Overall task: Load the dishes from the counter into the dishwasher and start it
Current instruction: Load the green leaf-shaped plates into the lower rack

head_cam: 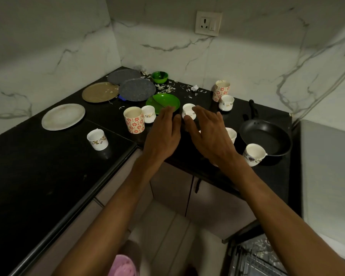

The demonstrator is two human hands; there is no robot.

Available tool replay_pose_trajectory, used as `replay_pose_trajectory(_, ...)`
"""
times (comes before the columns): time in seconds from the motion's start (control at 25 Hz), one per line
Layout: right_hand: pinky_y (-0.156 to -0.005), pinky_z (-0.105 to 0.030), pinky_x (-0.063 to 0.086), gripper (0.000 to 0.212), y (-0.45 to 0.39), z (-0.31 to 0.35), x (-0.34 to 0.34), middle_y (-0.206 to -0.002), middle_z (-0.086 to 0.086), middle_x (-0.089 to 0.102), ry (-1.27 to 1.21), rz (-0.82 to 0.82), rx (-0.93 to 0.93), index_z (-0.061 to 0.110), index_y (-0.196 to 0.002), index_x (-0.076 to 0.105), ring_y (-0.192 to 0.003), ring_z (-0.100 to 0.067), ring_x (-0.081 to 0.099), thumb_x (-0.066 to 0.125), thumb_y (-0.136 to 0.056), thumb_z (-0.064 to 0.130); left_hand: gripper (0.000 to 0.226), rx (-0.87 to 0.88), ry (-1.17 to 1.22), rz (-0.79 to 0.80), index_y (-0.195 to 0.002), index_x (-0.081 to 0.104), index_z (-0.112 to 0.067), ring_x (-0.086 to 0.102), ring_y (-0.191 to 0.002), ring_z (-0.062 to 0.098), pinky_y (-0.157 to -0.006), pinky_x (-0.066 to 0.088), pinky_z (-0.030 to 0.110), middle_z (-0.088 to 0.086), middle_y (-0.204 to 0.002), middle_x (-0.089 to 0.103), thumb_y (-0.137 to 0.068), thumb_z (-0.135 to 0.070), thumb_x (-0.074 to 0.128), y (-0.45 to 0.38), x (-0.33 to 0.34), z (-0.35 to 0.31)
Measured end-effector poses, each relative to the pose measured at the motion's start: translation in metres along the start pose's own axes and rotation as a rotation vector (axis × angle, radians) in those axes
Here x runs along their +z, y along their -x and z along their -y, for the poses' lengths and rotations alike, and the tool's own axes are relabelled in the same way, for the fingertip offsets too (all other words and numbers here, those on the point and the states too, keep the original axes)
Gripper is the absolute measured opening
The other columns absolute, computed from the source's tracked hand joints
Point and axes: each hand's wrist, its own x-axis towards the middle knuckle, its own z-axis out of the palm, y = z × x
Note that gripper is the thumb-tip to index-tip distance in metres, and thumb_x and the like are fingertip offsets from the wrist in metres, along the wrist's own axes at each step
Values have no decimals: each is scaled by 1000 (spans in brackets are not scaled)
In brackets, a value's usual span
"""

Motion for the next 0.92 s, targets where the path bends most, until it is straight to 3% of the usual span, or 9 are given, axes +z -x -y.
replay_pose_trajectory(0.12,-114,-58,26,54,-23,-11,4,-133,-11,58,1,42,-27,8,-130,51,-125,-27,52,32,-100,49,36,-13,21,-33,-137,45,-9,54,-120,19,-93,44,28,10,-133,55,-105,-25,39,-18,5,6)
replay_pose_trajectory(0.28,-116,-58,22,56,-49,-21,18,-140,-13,54,-18,95,-33,8,-135,49,-131,-27,47,33,-99,48,33,-57,47,-61,-133,48,-7,52,-120,19,-88,31,13,11,-131,56,-105,-21,41,-29,13,20)
replay_pose_trajectory(0.52,-116,-53,20,51,-98,-32,59,-136,-12,57,4,164,-40,10,-134,49,-129,-27,50,35,-102,48,40,-122,59,-10,-139,46,-7,45,-135,22,-112,35,35,11,-143,51,-104,-24,42,-75,29,72)
replay_pose_trajectory(0.8,-117,-52,20,54,-184,-49,114,-140,-13,53,40,204,47,7,-135,48,-132,-30,46,34,-102,48,44,-125,-10,49,-143,42,-5,45,-134,26,-107,36,33,14,-145,48,-103,-23,42,-174,30,134)
replay_pose_trajectory(0.92,-110,-45,33,50,-210,-53,133,-140,-13,52,31,243,111,10,-138,48,-129,-30,47,37,-103,44,42,-131,15,89,-143,43,-10,47,-131,25,-105,39,37,10,-144,49,-104,-26,39,-209,30,159)
